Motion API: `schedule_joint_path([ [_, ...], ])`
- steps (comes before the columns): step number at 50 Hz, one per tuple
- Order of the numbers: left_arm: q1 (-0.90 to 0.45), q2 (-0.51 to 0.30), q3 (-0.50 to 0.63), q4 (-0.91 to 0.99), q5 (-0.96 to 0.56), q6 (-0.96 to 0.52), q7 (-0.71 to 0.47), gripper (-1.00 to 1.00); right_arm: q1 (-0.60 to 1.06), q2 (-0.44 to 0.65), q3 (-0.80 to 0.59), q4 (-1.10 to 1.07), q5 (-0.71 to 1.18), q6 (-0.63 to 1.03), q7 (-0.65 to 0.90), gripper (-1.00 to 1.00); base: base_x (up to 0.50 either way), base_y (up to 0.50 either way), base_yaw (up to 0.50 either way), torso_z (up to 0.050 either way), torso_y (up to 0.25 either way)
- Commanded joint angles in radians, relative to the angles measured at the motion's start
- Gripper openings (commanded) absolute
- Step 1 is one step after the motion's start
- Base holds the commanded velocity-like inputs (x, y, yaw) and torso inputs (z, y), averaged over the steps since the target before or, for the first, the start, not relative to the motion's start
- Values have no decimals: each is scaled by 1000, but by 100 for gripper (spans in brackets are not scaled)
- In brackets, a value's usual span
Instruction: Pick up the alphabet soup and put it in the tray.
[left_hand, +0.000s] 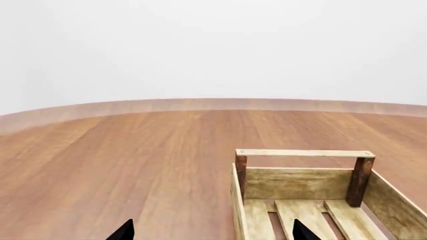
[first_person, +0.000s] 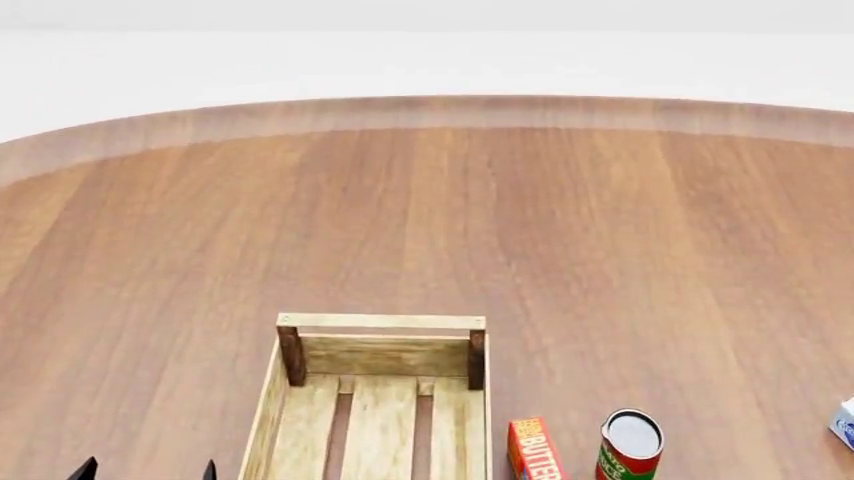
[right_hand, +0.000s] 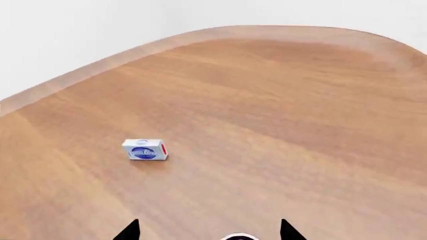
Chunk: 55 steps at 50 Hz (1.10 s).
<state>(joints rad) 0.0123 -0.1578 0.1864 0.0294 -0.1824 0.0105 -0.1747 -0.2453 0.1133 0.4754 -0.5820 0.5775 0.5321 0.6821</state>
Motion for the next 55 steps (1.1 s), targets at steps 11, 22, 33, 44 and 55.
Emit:
schedule_joint_path([
  [11,-1,-11,14,-2,-10,1,-13,100,-15,-13,121,-52,134,64,134,100,0,0,0,0,0],
  [22,-4,-17,17,-1,-20,1,-18,100,-28,-11,77,23,123,35,84,100,0,0,0,0,0],
  [33,-2,-22,26,3,-25,1,-22,100,-16,18,42,114,142,73,62,100,0,0,0,0,0],
  [44,-3,-26,34,-1,-27,4,-27,100,10,40,10,197,114,57,39,100,0,0,0,0,0],
  [55,-4,-29,42,-5,-31,3,-32,100,70,63,-43,281,66,38,26,100,0,0,0,0,0],
])
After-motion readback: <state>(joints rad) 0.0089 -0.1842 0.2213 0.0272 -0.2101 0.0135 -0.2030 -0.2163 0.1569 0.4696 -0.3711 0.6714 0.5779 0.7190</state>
